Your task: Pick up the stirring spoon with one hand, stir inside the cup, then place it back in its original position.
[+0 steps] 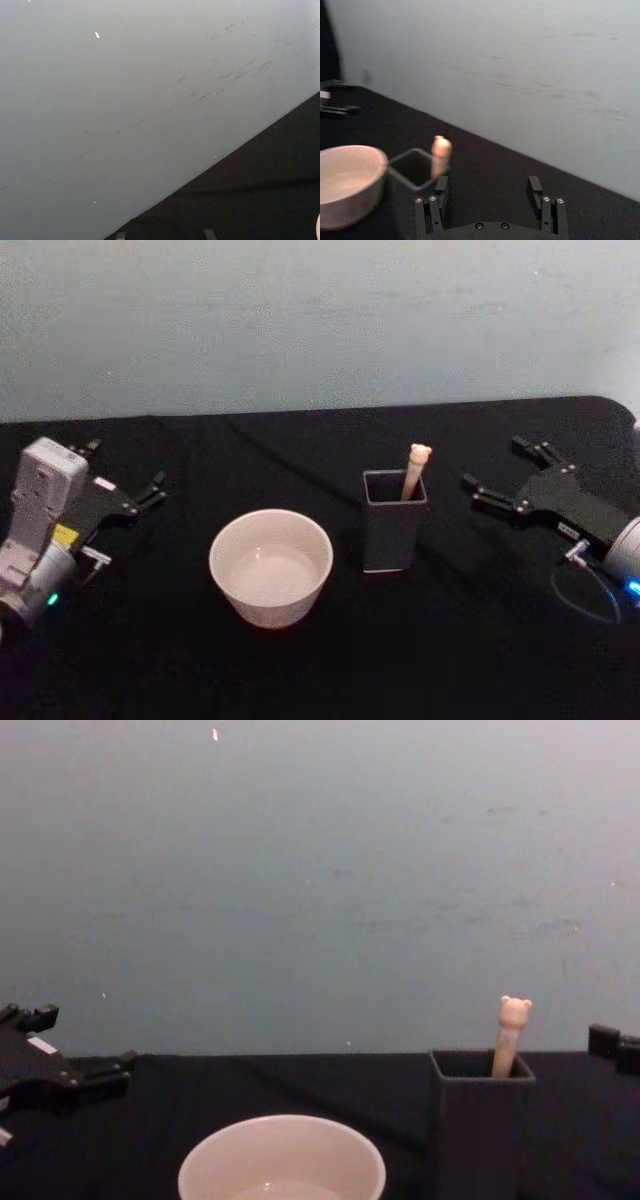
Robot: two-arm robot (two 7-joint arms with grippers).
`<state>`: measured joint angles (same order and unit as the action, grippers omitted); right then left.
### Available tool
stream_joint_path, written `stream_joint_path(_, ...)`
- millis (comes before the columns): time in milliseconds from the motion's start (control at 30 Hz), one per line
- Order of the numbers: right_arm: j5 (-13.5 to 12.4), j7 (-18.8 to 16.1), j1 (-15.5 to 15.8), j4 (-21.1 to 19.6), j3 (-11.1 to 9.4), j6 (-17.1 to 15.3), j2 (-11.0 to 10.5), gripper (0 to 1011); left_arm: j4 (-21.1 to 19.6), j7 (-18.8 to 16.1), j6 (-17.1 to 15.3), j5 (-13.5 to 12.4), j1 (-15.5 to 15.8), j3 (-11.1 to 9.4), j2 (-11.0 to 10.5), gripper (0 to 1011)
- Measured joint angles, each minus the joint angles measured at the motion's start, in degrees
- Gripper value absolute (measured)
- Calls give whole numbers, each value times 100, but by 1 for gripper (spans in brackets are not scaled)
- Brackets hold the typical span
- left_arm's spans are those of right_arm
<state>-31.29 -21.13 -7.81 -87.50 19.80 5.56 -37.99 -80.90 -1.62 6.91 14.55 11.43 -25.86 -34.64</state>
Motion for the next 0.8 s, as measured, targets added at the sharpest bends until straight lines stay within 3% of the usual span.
stream_joint_path(233, -353, -942, -153, 208, 46, -106, 23, 1000, 0, 0, 0, 0, 0, 0, 0, 1001)
stream_joint_path(533, -319, -1623, -687, 818, 246, -79, 350, 1000, 0, 0, 0, 0, 0, 0, 0, 1001)
stream_joint_path(800, -305, -1977, -1068, 1247, 394, -7, 589, 1000, 0, 0, 0, 0, 0, 0, 0, 1001)
